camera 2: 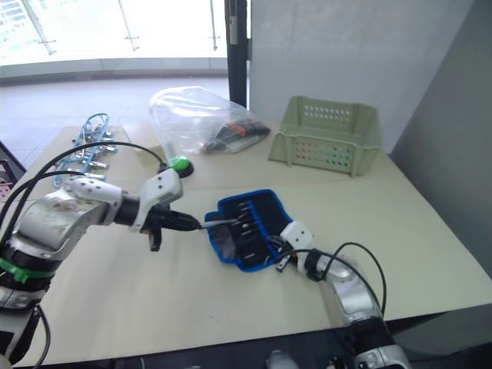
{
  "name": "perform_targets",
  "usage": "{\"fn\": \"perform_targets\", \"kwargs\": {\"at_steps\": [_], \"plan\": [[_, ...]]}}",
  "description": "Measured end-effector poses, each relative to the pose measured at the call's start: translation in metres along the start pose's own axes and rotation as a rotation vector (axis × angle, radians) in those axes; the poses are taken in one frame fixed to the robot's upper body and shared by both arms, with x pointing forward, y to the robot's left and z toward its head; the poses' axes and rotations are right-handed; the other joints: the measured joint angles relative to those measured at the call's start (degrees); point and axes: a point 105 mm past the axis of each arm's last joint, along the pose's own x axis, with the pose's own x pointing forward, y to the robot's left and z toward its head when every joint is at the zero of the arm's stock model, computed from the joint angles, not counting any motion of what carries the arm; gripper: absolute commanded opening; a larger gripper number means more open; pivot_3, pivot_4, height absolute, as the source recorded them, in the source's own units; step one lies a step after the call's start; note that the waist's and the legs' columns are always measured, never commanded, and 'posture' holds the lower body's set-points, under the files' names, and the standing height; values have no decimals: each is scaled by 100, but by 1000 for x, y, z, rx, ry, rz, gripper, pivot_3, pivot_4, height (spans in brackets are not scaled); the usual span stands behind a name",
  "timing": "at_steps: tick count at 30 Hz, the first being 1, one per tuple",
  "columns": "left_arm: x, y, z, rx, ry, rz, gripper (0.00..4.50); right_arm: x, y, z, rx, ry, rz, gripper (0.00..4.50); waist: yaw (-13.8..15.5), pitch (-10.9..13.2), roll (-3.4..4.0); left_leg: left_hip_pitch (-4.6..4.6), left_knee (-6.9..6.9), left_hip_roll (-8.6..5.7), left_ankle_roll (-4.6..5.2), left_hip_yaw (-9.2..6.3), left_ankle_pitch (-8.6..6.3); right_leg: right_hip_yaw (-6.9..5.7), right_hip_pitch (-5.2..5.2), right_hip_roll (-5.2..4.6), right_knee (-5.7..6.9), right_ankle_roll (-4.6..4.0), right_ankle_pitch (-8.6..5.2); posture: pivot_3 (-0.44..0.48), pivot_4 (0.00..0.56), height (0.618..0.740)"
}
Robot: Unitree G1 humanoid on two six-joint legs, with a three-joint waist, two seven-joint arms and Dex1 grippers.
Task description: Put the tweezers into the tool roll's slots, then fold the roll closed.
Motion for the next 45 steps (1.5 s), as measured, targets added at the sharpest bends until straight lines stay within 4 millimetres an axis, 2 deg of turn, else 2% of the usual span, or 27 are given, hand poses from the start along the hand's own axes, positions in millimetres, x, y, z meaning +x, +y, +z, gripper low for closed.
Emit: {"fn": "perform_targets", "kwargs": {"at_steps": [5,11,19,29,39,45], "plan": [[35,-3,-5,50,76,-31,21,-1,1,0,-1,-6,-17,0,17,1,1,-3,0,0,2,5,-1,11,-6,4,0,0,0,0,150,740],[55,-3,2,110,96,-28,21,-3,1,0,0,-6,-27,0,25,1,1,-5,0,-2,4,8,-2,16,-6,3,-2,-1,1,0,150,740],[59,6,-4,100,134,1,21,-4,2,0,1,-7,-42,0,28,3,6,-6,0,-6,8,11,-5,21,-8,-1,-3,-1,0,0,150,740],[75,2,-4,87,136,-12,21,-4,2,0,3,-7,-45,0,29,3,5,-6,1,-7,8,13,-5,24,-7,-2,-2,-1,1,0,150,740],[84,9,-5,146,139,18,21,-4,2,0,4,-7,-51,0,38,3,5,-4,1,-8,8,16,-4,26,-6,-3,-1,-1,1,0,150,740],[94,7,0,138,116,7,21,-6,2,0,4,-6,-59,0,56,2,5,-5,3,-12,8,17,-5,26,-5,-7,-1,-1,1,0,150,740]]}}
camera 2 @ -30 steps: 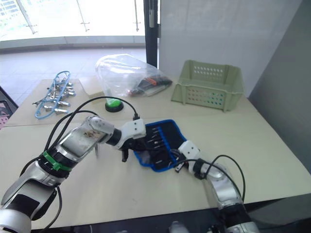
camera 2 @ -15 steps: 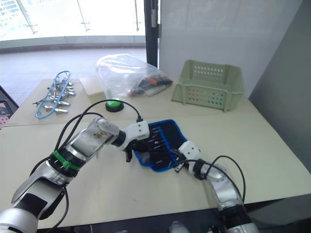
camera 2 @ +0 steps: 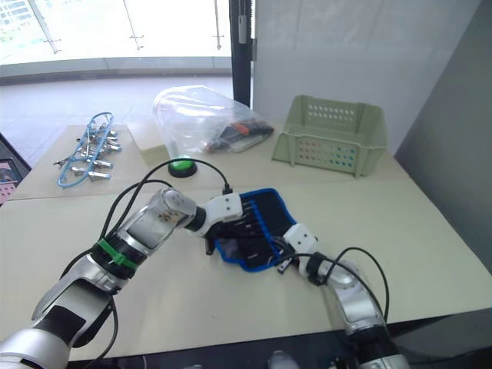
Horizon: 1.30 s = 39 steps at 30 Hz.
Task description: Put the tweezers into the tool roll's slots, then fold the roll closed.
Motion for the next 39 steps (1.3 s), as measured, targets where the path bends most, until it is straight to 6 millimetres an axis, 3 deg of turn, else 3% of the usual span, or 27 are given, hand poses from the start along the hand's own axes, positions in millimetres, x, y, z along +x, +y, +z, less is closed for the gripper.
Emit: {"fn": "perform_targets", "kwargs": {"at_steps": [12,22,29,36,39], "plan": [[33,-5,10,-34,-65,-12,21,-1,0,-1,2,1,-5,0,56,-2,-1,1,7,-8,0,2,0,0,5,-7,-1,4,1,0,150,740],[64,-9,26,46,-167,36,21,-3,-1,-2,0,8,-8,0,94,-6,-3,1,8,-9,0,9,0,4,12,-8,0,6,1,0,150,740],[68,-9,27,63,-184,46,21,-5,-4,-4,5,22,-15,0,130,-16,-7,5,11,-16,0,10,0,4,24,-15,-2,30,-4,0,150,740],[54,-6,16,-16,-210,82,2291,-3,-3,-3,5,15,-11,0,83,-17,-2,5,10,-12,0,9,0,8,12,-11,0,29,-3,0,150,740],[31,-4,7,-19,-242,121,3295,0,-1,0,4,7,0,0,12,-13,5,0,3,-4,1,12,0,16,2,-6,4,1,12,0,150,740]]}}
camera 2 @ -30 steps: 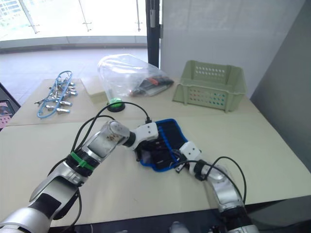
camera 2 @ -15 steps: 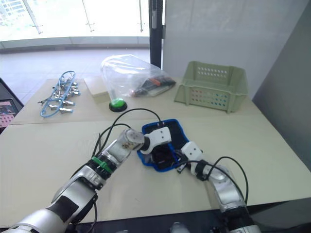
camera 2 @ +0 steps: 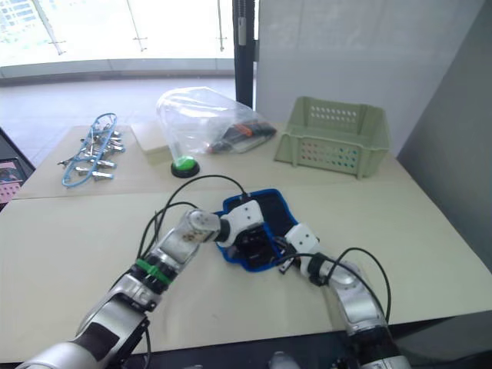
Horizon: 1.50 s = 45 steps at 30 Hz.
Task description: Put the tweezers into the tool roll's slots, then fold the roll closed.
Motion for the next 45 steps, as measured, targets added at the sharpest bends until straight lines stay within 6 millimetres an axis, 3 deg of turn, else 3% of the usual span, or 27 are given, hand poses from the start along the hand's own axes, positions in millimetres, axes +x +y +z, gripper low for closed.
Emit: {"fn": "perform_targets", "kwargs": {"at_steps": [4,7,9,16,22,25,29,34,39,45], "plan": [[-47,15,16,7,-91,98,4447,0,0,1,-6,1,6,0,-25,2,3,0,0,-1,0,1,0,2,-5,-6,-6,-8,4,0,150,740],[-80,24,18,-11,-128,184,4447,0,0,1,-10,2,12,0,-38,3,5,5,0,-2,0,8,-1,6,-3,-9,-7,-6,3,0,150,740],[-100,25,4,-82,-132,249,4447,0,0,2,-18,5,22,0,-42,5,12,7,-1,-1,6,10,-4,8,-3,-9,-7,-4,2,0,150,740],[-140,19,-45,-279,-67,530,4447,-10,4,4,-52,4,63,0,22,9,13,-4,-2,-2,6,8,-14,6,-11,-20,-18,1,-1,0,150,740],[-177,-21,-104,-470,-33,742,4447,-19,4,4,-67,14,94,0,78,12,16,-8,-2,-3,-35,-11,-49,23,-18,-34,-30,15,-14,0,150,740],[-192,-38,-121,-541,-50,849,4447,-21,2,3,-74,27,109,0,117,13,8,-10,2,-7,-37,-9,-50,23,-13,-43,-37,17,-13,0,150,740],[-204,-64,-140,-645,-61,980,4447,-21,1,3,-76,32,128,0,126,13,9,-11,2,-6,-38,5,-51,22,-12,-37,-38,17,-14,0,150,740],[-211,-80,-145,-712,-112,1090,4447,-19,0,3,-73,35,146,0,122,13,6,-11,3,-6,-37,40,-51,20,-5,-32,-38,17,-15,0,150,740],[-207,-88,-143,-695,-110,1099,4447,-19,0,3,-72,34,151,0,111,13,5,-12,4,-8,-37,47,-51,22,-4,-31,-38,19,-16,0,150,740],[-197,-80,-137,-677,-114,1085,4447,-17,0,4,-67,30,152,0,105,13,4,-6,7,-7,-37,48,-50,22,-2,-28,-34,19,-16,0,150,740]]}}
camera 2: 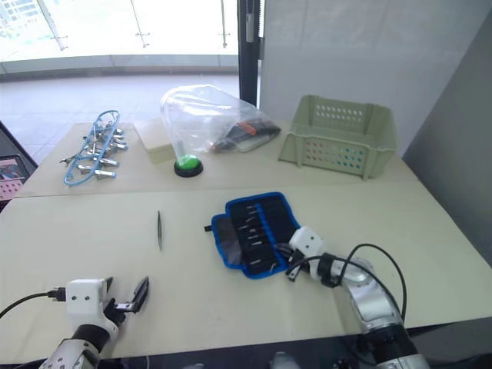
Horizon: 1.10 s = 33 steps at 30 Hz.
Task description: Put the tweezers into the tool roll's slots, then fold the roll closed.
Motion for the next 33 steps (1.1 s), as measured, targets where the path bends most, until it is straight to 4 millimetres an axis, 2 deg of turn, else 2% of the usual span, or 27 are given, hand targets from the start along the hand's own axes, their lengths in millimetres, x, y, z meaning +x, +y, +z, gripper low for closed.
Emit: {"fn": "perform_targets", "kwargs": {"at_steps": [6,10,17,23,31,33], "plan": [[37,-4,27,14,-65,18,4447,4,0,3,10,-11,-5,0,-29,-2,-3,13,1,1,0,-1,0,7,3,8,13,-3,2,0,150,740],[65,-13,27,-11,-35,14,4447,2,1,0,15,-8,-12,0,-22,-3,-4,14,2,0,0,0,0,8,1,6,13,-3,2,0,150,740],[96,-34,31,-57,6,0,4447,2,3,1,25,-8,-38,0,-16,-4,-4,13,1,-1,0,-1,0,10,-1,5,15,-3,2,0,150,740],[101,-32,30,-31,36,18,2690,1,3,1,29,-4,-49,0,-5,-9,6,16,1,-2,0,-1,0,10,0,4,17,-3,2,0,150,740],[97,-18,30,3,44,40,17,3,2,3,28,-10,-55,0,-18,-9,5,16,1,-2,0,-1,0,11,0,4,16,-2,2,0,150,740],[92,-14,29,14,43,44,17,3,2,3,28,-12,-53,0,-26,-8,5,16,1,-1,0,-1,0,12,0,4,16,-3,2,0,150,740]]}}
